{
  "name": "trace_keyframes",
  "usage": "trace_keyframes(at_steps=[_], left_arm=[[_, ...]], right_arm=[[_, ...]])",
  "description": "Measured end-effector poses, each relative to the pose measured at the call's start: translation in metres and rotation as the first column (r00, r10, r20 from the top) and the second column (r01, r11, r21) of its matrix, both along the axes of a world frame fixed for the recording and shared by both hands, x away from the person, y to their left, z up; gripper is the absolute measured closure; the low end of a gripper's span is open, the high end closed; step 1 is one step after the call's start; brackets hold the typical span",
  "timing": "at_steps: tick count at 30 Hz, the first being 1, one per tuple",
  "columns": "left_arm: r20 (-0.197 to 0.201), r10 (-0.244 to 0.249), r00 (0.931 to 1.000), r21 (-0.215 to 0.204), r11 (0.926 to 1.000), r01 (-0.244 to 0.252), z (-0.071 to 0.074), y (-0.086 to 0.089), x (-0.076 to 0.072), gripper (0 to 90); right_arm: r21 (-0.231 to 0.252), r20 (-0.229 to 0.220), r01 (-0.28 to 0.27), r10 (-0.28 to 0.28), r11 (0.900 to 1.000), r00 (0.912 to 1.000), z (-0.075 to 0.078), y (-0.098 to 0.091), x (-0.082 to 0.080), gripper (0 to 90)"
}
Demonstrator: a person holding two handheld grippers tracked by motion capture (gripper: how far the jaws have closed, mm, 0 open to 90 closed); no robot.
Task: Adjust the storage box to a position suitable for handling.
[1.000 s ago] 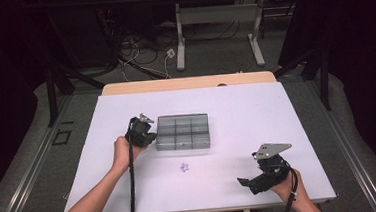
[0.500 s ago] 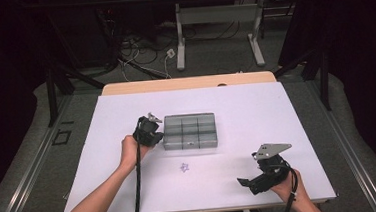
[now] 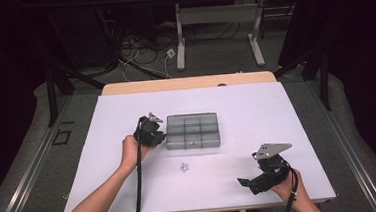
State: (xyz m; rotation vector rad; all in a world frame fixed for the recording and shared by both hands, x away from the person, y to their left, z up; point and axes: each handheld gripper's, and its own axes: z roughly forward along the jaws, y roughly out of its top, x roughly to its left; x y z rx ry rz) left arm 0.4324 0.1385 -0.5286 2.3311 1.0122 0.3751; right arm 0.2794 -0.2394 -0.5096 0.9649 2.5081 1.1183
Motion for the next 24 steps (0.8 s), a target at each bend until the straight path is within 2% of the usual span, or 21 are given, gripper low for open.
trace_keyframes(at_steps=[4, 5, 6, 7, 8, 9, 10, 11, 13, 14, 17, 20, 24], left_arm=[[0.004, 0.014, 0.9999, -0.014, 0.9998, -0.014, 0.005, 0.014, -0.007, 59.8], [0.003, 0.018, 0.9998, -0.018, 0.9997, -0.018, 0.006, 0.018, -0.009, 59.8], [0.008, 0.015, 0.9999, -0.024, 0.9996, -0.015, 0.007, 0.022, -0.010, 55.4], [0.011, 0.029, 0.9995, -0.030, 0.9991, -0.029, 0.007, 0.029, -0.015, 45.2], [0.011, 0.029, 0.9995, -0.030, 0.9991, -0.029, 0.007, 0.029, -0.015, 40.3], [0.011, 0.034, 0.9994, -0.035, 0.9988, -0.033, 0.008, 0.033, -0.017, 40.3], [0.016, 0.033, 0.9993, -0.039, 0.9987, -0.033, 0.008, 0.036, -0.019, 34.2], [0.010, 0.033, 0.9994, -0.036, 0.9988, -0.033, 0.008, 0.038, -0.021, 34.2], [0.007, 0.034, 0.9994, -0.038, 0.9987, -0.033, 0.009, 0.042, -0.025, 24.4], [0.009, 0.033, 0.9994, -0.037, 0.9988, -0.033, 0.010, 0.044, -0.028, 24.4], [0.018, 0.024, 0.9996, -0.023, 0.9995, -0.023, 0.010, 0.047, -0.038, 16.5], [0.011, 0.007, 0.9999, -0.002, 1.0000, -0.007, 0.011, 0.049, -0.042, 15.2], [0.013, 0.006, 0.9999, -0.018, 0.9998, -0.005, 0.010, 0.049, -0.052, 9.3]], right_arm=[[-0.012, -0.002, -0.005, 0.005, 0.9999, 1.0000, 0.000, 0.001, 0.000, 0.0], [-0.012, -0.002, -0.005, 0.005, 0.9999, 1.0000, 0.000, 0.001, 0.000, 0.0], [-0.011, -0.005, -0.005, 0.005, 0.9999, 1.0000, 0.000, 0.001, 0.000, 0.0], [-0.011, -0.006, -0.006, 0.006, 0.9999, 1.0000, 0.000, 0.002, 0.000, 0.0], [-0.011, -0.006, -0.006, 0.006, 0.9999, 1.0000, 0.000, 0.002, 0.000, 0.0], [-0.015, -0.003, -0.009, 0.009, 0.9999, 1.0000, 0.000, 0.002, 0.001, 0.0], [-0.015, -0.010, -0.007, 0.007, 0.9999, 0.9999, 0.000, 0.002, 0.001, 0.0], [-0.015, -0.010, -0.007, 0.007, 0.9999, 0.9999, 0.000, 0.002, 0.001, 0.0], [-0.023, -0.013, -0.010, 0.009, 0.9997, 0.9999, -0.001, 0.002, 0.002, 0.0], [-0.023, -0.013, -0.010, 0.009, 0.9997, 0.9999, -0.001, 0.002, 0.002, 0.0], [-0.025, -0.010, -0.010, 0.009, 0.9996, 0.9999, -0.001, 0.002, 0.001, 0.0], [-0.022, -0.006, -0.008, 0.007, 0.9997, 1.0000, -0.001, 0.002, 0.001, 0.0], [-0.026, -0.012, -0.015, 0.015, 0.9995, 0.9998, -0.001, 0.002, 0.002, 0.0]])
